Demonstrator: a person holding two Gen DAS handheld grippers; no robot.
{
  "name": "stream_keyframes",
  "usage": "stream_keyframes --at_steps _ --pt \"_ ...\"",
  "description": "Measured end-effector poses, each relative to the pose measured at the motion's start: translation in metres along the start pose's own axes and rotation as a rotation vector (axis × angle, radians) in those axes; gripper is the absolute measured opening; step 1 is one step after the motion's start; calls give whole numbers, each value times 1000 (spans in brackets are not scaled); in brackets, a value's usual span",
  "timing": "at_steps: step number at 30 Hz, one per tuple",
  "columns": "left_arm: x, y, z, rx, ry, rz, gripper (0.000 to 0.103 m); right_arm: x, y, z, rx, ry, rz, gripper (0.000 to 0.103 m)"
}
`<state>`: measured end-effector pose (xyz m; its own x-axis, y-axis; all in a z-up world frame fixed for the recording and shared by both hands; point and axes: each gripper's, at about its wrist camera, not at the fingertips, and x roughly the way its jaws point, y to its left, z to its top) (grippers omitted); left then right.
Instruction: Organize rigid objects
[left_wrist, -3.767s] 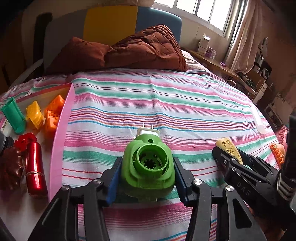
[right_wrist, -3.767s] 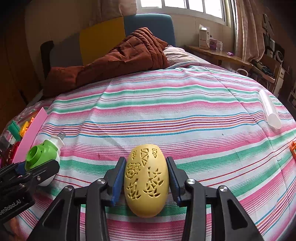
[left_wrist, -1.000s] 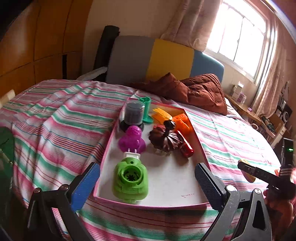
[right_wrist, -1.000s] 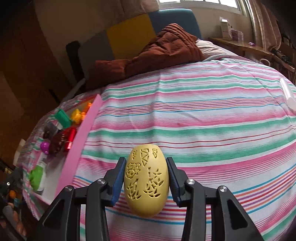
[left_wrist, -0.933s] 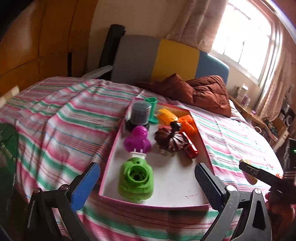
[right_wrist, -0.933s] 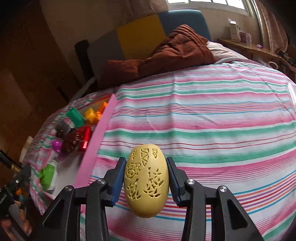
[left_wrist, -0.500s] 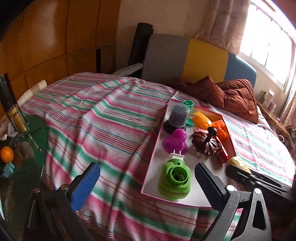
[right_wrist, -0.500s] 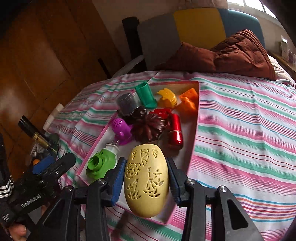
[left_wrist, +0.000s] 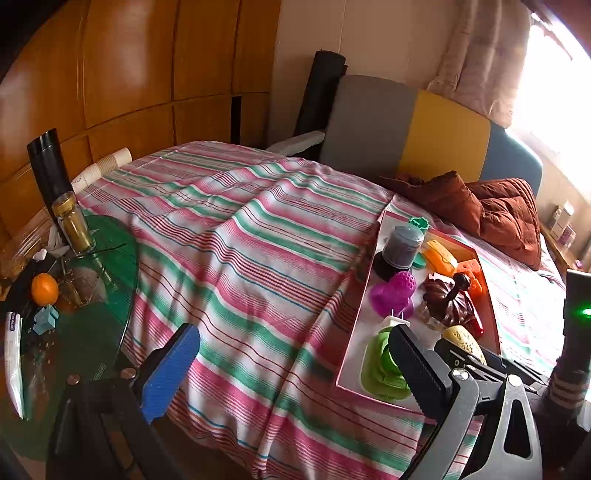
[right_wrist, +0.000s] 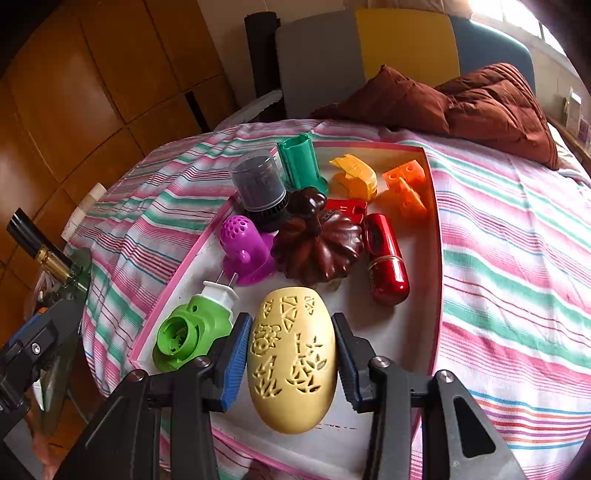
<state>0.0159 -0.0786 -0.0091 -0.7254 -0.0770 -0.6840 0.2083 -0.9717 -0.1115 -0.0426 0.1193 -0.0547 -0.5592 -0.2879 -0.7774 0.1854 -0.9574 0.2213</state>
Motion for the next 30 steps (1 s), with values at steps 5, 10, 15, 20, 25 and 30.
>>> stream_keyframes --at_steps 5,10,15,20,25,30 --pt "2 -2 -1 10 10 2 103 4 3 2 -14 0 -49 43" --pt "4 -4 -3 17 25 2 103 7 6 3 -19 7 -78 43" --pt "4 -7 -3 33 19 -1 103 5 9 2 -23 2 -81 44" --pt "3 -9 -4 40 13 -15 103 -4 11 1 -26 -13 -61 44" --pt "2 -11 -2 42 15 -28 103 -9 15 -2 -38 -19 -61 44" --pt "1 -12 -1 42 9 -36 103 -15 16 -4 -56 -22 -99 44"
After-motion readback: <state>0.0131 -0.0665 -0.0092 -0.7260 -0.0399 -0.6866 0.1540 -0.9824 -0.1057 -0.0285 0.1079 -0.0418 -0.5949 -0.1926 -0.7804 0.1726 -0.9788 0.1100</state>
